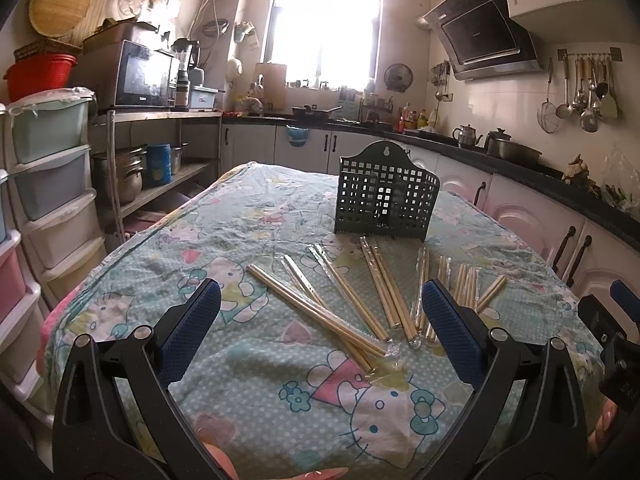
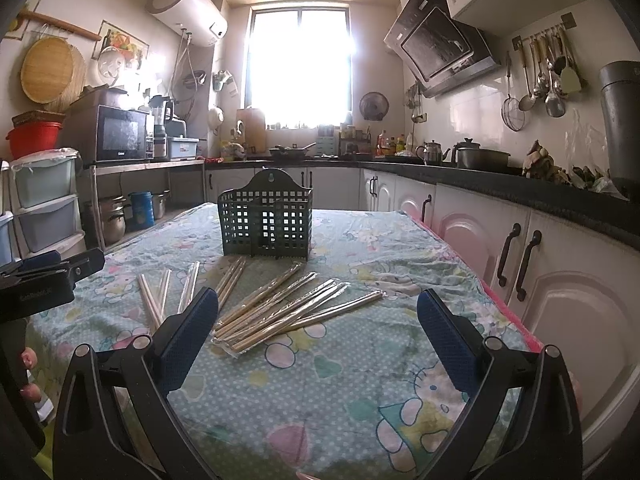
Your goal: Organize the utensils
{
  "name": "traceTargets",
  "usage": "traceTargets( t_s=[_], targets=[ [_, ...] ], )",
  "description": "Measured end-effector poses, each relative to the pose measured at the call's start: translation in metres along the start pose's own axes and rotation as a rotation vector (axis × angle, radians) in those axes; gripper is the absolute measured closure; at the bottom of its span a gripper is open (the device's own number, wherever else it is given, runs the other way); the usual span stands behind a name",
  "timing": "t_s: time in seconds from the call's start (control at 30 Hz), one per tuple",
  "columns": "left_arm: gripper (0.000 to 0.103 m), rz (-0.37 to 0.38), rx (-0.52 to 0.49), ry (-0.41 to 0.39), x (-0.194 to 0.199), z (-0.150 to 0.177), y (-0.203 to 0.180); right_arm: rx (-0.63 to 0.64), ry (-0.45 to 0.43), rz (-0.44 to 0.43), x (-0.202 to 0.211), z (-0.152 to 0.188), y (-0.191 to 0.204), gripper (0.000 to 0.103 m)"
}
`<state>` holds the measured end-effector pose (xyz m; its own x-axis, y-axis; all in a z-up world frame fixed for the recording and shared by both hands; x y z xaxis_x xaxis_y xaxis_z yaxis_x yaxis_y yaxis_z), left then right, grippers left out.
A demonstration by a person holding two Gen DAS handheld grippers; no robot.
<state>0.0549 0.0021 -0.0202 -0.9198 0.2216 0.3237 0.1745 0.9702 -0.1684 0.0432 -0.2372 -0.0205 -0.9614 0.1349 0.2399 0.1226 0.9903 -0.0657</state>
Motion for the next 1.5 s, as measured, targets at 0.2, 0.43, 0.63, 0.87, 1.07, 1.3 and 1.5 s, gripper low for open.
traceTargets(
  t_s=[0.2, 0.43, 0.63, 0.87, 1.07, 1.3, 1.5],
  targets=[
    [0.011, -0.001, -0.001, 0.000, -0.001, -0.001, 0.001, 0.000, 0.000, -0.005, -0.001, 0.001, 0.000, 0.006],
    [0.011, -0.001, -0.001, 0.001, -0.002, -0.001, 0.001, -0.005, 0.002, -0.008, 0.000, 0.002, -0.001, 0.006],
    [0.011, 0.001, 0.000, 0.000, -0.002, -0.002, 0.001, -0.007, -0.002, -0.006, 0.001, 0.001, -0.002, 0.006],
    [0.011, 0.001, 0.000, 0.000, -0.002, -0.002, 0.001, -0.010, 0.002, -0.006, -0.001, 0.001, -0.004, 0.006],
    [0.011, 0.000, -0.003, -0.001, -0.002, -0.002, 0.000, -0.012, 0.001, -0.011, 0.000, 0.002, -0.002, 0.006],
    [0.011, 0.010, 0.018, -0.002, -0.003, -0.004, 0.001, 0.017, 0.019, -0.049, -0.009, -0.002, 0.005, 0.006],
    [0.011, -0.020, 0.066, 0.017, -0.010, -0.012, 0.022, 0.053, 0.048, -0.125, -0.023, -0.014, 0.024, 0.006]
  ],
)
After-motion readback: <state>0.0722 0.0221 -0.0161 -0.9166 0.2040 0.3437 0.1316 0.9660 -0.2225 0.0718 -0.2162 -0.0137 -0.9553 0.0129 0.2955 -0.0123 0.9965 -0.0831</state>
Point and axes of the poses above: each gripper's, at about its wrist camera, not at the fingertips, and x roughly against the way its jaws point, y to its left, z to its underside, the point moved 6 cm from there along -x, roughly the way its jaws point, and after that the axes turned 13 degrees about z, right-handed, at the moved point
